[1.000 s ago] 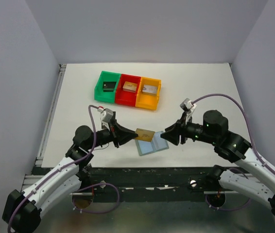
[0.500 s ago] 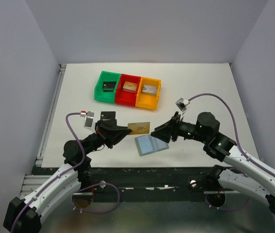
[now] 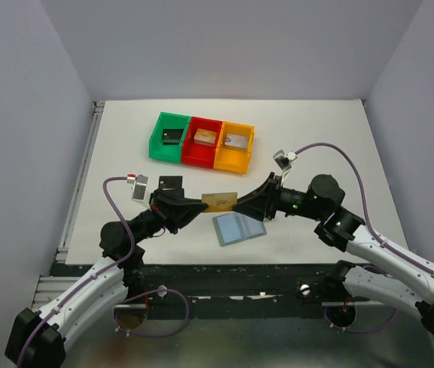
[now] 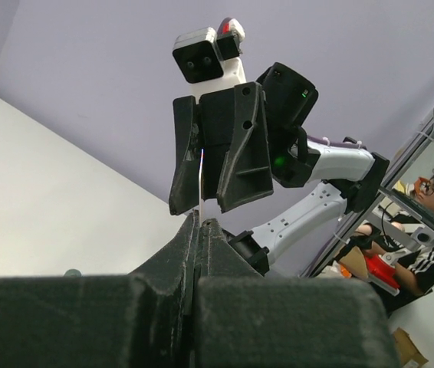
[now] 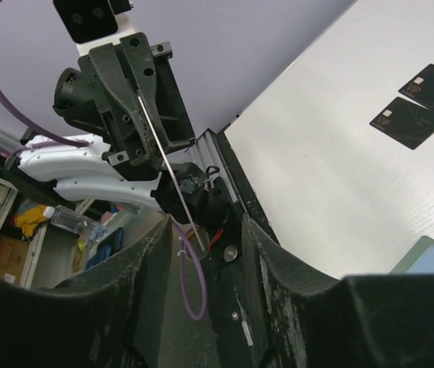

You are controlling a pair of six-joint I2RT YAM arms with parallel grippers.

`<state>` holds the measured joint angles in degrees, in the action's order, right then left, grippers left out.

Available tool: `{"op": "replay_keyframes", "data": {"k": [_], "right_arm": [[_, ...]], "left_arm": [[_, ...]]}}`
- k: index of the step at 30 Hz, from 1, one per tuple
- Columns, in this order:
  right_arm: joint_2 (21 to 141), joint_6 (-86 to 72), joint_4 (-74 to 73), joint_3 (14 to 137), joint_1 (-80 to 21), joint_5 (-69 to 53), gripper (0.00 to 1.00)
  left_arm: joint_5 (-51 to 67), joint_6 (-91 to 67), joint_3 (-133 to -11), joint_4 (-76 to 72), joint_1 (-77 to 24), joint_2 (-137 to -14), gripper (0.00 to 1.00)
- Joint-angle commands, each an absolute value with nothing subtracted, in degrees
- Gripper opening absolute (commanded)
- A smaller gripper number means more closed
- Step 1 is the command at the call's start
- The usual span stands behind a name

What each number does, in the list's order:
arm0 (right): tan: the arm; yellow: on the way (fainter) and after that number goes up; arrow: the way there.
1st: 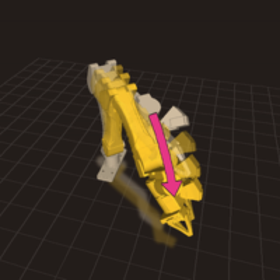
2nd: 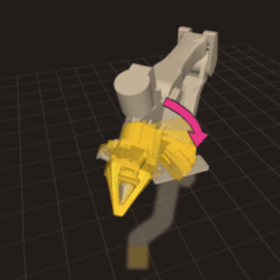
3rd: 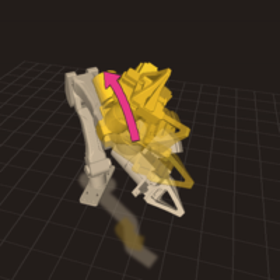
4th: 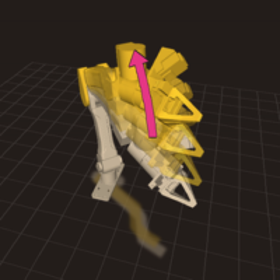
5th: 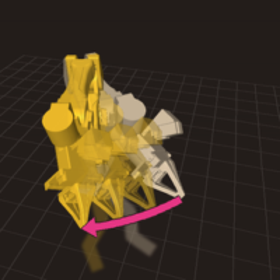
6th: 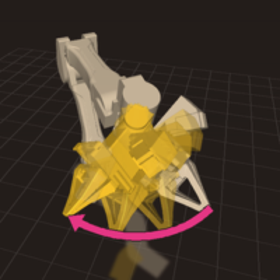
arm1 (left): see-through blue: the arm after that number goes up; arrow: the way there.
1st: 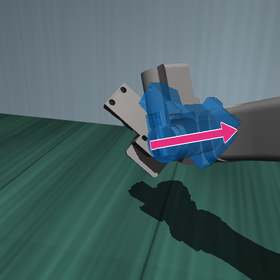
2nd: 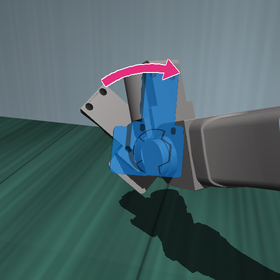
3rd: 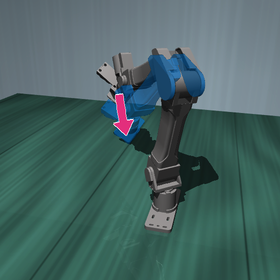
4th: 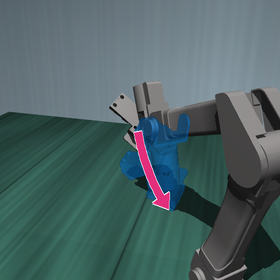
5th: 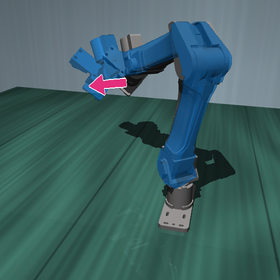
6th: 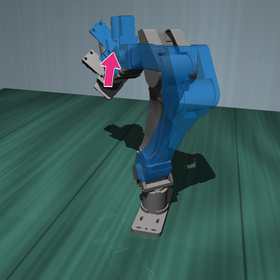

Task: Take the credit cards out of the card holder
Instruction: Place the credit card at the center of the board.

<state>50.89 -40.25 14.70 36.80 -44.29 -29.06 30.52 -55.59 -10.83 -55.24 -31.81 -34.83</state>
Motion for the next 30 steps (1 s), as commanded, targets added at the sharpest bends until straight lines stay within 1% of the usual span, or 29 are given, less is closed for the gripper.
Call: {"op": "replay_keyframes", "data": {"k": [1, 4, 12, 14, 17, 18, 19, 22, 25, 28, 30], "right_arm": [[52.7, -40.5, 17.2, 38.1, -44.0, -31.6, 0.46], [53.3, -40.9, 17.9, 38.1, -44.1, -31.9, 0.38], [53.4, -41.3, 20.4, 38.1, -44.1, -34.5, 0.03], [53.2, -41.2, 20.1, 38.3, -44.0, -35.0, 0.00], [51.9, -40.4, 17.4, 38.6, -42.9, -34.4, 0.00], [51.4, -40.0, 15.9, 38.6, -42.1, -33.8, 0.00], [50.7, -40.0, 14.1, 38.6, -40.7, -33.1, 0.00], [49.2, -40.5, 10.2, 37.4, -34.3, -32.3, 0.00], [48.7, -40.0, 4.6, 36.5, -26.7, -29.4, 0.00], [51.1, -37.7, -3.7, 36.5, -19.5, -23.5, 0.00], [54.1, -35.7, -5.4, 35.9, -14.8, -20.8, 0.00]], "left_arm": [[31.5, -55.8, -10.6, -58.1, -31.4, -34.9, 0.00], [31.7, -55.8, -10.8, -57.9, -31.4, -35.0, 0.00], [31.5, -56.0, -10.6, -58.4, -31.0, -35.7, 0.00], [31.6, -56.1, -10.8, -57.9, -30.7, -35.9, 0.00], [30.9, -56.3, -11.3, -54.3, -29.6, -35.2, 0.63], [30.2, -56.3, -11.7, -52.3, -29.0, -34.5, 0.88], [29.6, -55.8, -12.0, -49.1, -28.3, -33.7, 0.99], [26.2, -53.4, -13.1, -39.5, -26.3, -31.4, 0.99], [24.2, -53.3, -13.2, -35.6, -24.8, -31.4, 0.99], [22.6, -52.4, -13.2, -31.3, -24.5, -31.3, 0.99], [20.9, -51.0, -13.5, -27.1, -24.5, -30.9, 0.99]]}}
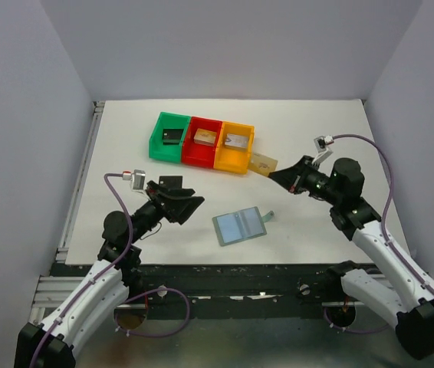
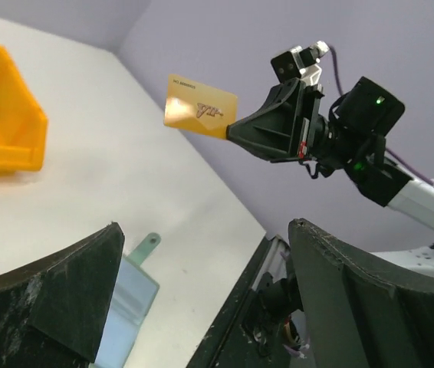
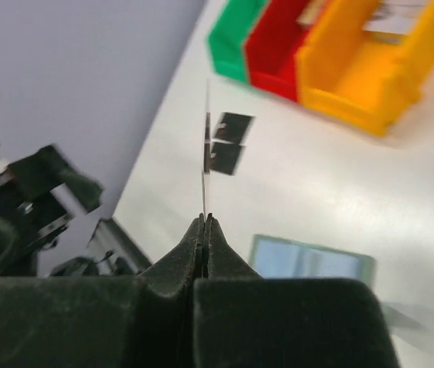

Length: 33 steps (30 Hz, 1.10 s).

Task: Take the credit cards out of the card holder
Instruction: Place the credit card at the center of the board.

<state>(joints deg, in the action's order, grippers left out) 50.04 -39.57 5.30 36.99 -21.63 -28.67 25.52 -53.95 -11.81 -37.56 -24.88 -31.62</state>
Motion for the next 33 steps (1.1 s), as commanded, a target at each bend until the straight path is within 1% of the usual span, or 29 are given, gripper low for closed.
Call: {"op": "replay_keyframes", "data": {"k": [1, 3, 5, 14, 19, 23, 29, 33], "right_arm": [[56.0, -34.3, -6.9, 36.3, -13.1, -19.3, 0.00], [61.8, -32.4, -7.2, 36.6, -8.5, -20.1, 0.01], [68.6, -32.0, -5.7, 38.0, -5.3, -24.9, 0.00], [92.1, -29.9, -7.5, 54.4, -3.3, -37.7, 0.00], [100.8, -27.5, -13.0, 63.4, -2.5, -40.6, 0.00], [107.5, -23.4, -20.5, 71.2, -2.0, -42.1, 0.00], [112.6, -18.2, -30.7, 79.3, -1.6, -42.0, 0.00], [114.9, -15.7, -34.8, 82.7, -1.1, -41.6, 0.00]], "left_arm": [[20.5, -50.3, -14.0, -25.1, -24.5, -30.8, 0.99], [20.0, -49.0, -15.1, -20.3, -24.5, -30.9, 0.99], [20.6, -48.9, -14.9, -19.4, -24.5, -31.0, 0.99], [22.4, -50.4, -12.4, -20.3, -24.5, -32.2, 0.99], [24.8, -50.4, -12.5, -20.9, -24.5, -34.5, 0.99], [26.9, -49.7, -12.9, -21.9, -24.5, -35.2, 0.99], [27.7, -50.1, -13.2, -22.0, -24.6, -36.3, 0.99], [27.9, -50.2, -13.0, -21.8, -24.6, -36.4, 0.99]]}}
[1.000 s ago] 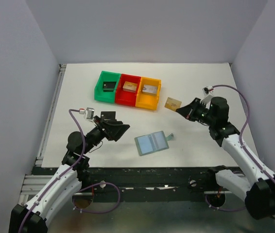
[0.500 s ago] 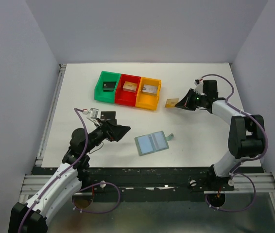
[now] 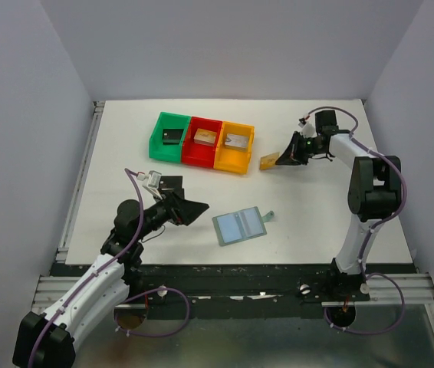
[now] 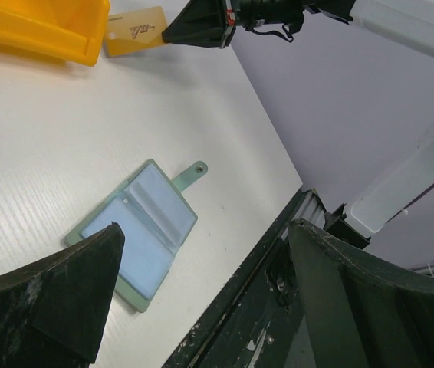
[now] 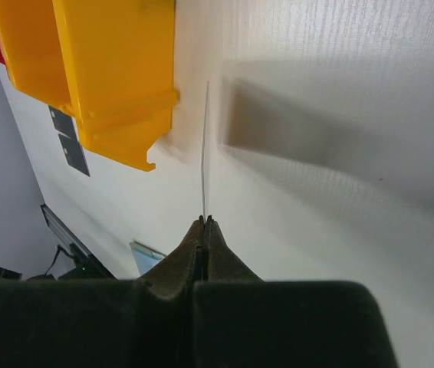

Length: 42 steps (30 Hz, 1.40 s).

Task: Take the credit cards out of the card holder
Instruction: Place the credit card at the center of the board.

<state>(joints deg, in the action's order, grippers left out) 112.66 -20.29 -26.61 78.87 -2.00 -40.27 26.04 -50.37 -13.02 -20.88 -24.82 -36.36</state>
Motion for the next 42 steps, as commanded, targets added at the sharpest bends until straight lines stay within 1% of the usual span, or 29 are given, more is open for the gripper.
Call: {"op": "replay_keyframes", "data": {"k": [1, 9, 15, 19, 24, 27, 30, 34, 38, 40, 42], "right_arm": [[115.5, -15.1, -35.9, 83.7, -1.1, -41.3, 0.00], [119.3, -12.0, -41.5, 87.2, -0.4, -40.5, 0.00], [120.3, -11.7, -42.1, 87.9, -0.4, -40.9, 0.00], [120.3, -11.8, -42.1, 87.7, -0.4, -40.6, 0.11], [120.1, -12.0, -42.1, 87.4, -0.4, -39.8, 0.18], [119.6, -12.3, -42.0, 87.0, 1.5, -38.8, 0.24], [118.2, -13.2, -41.2, 86.0, 2.2, -37.2, 0.33], [114.6, -14.1, -39.2, 83.2, 3.7, -35.1, 0.38], [104.2, -19.1, -31.8, 76.3, 2.8, -32.6, 0.39], [97.6, -20.0, -28.3, 71.5, 0.3, -29.2, 0.39], [91.7, -19.0, -28.7, 68.4, -5.0, -22.8, 0.41]], "left_arm": [[27.9, -50.1, -13.1, -21.8, -24.6, -36.2, 0.99], [28.2, -49.7, -13.0, -21.1, -24.7, -35.9, 0.99], [27.9, -49.5, -13.1, -21.1, -24.7, -36.3, 0.99], [28.1, -49.4, -13.3, -20.7, -24.7, -36.7, 0.99], [28.0, -49.4, -13.4, -20.4, -24.8, -36.7, 0.99], [28.0, -49.3, -13.4, -20.1, -24.7, -36.6, 0.99], [27.7, -49.0, -13.5, -19.6, -24.7, -36.3, 0.99], [27.0, -48.9, -13.8, -18.8, -24.7, -36.1, 0.99], [24.1, -49.0, -14.3, -16.6, -24.7, -36.2, 0.99], [21.3, -49.2, -15.1, -14.1, -24.8, -37.1, 0.99], [19.2, -48.2, -17.3, -9.6, -25.0, -39.8, 0.99]]}}
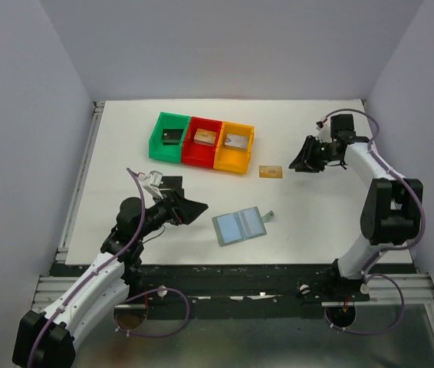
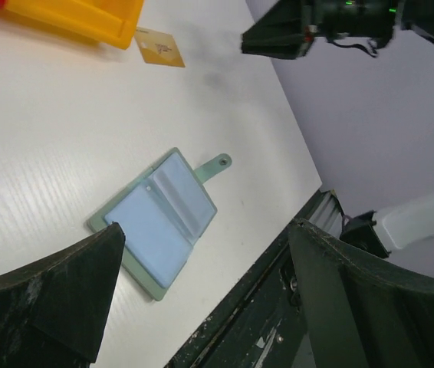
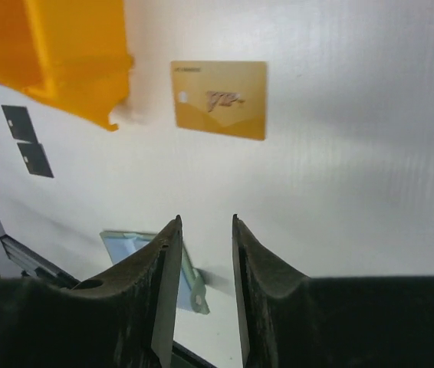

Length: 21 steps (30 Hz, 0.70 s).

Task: Take the credit cards out of the card holder
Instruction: Place the credit card at the center of the board, then remove the credit card from the card holder.

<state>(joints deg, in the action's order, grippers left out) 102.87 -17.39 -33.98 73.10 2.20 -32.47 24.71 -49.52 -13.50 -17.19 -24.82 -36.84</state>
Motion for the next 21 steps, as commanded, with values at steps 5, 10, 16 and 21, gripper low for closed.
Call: {"op": "replay_keyframes", "data": {"k": [5, 10, 16, 21], "right_arm": [[73.0, -21.5, -20.9, 53.0, -20.5, -5.0, 0.48], [64.8, -22.1, -19.3, 42.5, -25.5, -0.5, 0.79], [67.2, -21.0, -19.3, 37.4, -28.1, -1.8, 0.82], [70.4, -21.5, -16.6, 35.9, -28.4, -3.6, 0.77]], "left_arm": [[15.4, -48.2, -21.1, -4.4, -29.1, -48.0, 0.99], [2.2, -45.7, -28.5, 4.5, -39.1, -53.2, 0.99], [1.1, -47.5, -34.1, 9.2, -40.3, -61.3, 0.99], [7.0, -49.4, -31.7, 2.8, -40.4, -63.7, 0.98]]}}
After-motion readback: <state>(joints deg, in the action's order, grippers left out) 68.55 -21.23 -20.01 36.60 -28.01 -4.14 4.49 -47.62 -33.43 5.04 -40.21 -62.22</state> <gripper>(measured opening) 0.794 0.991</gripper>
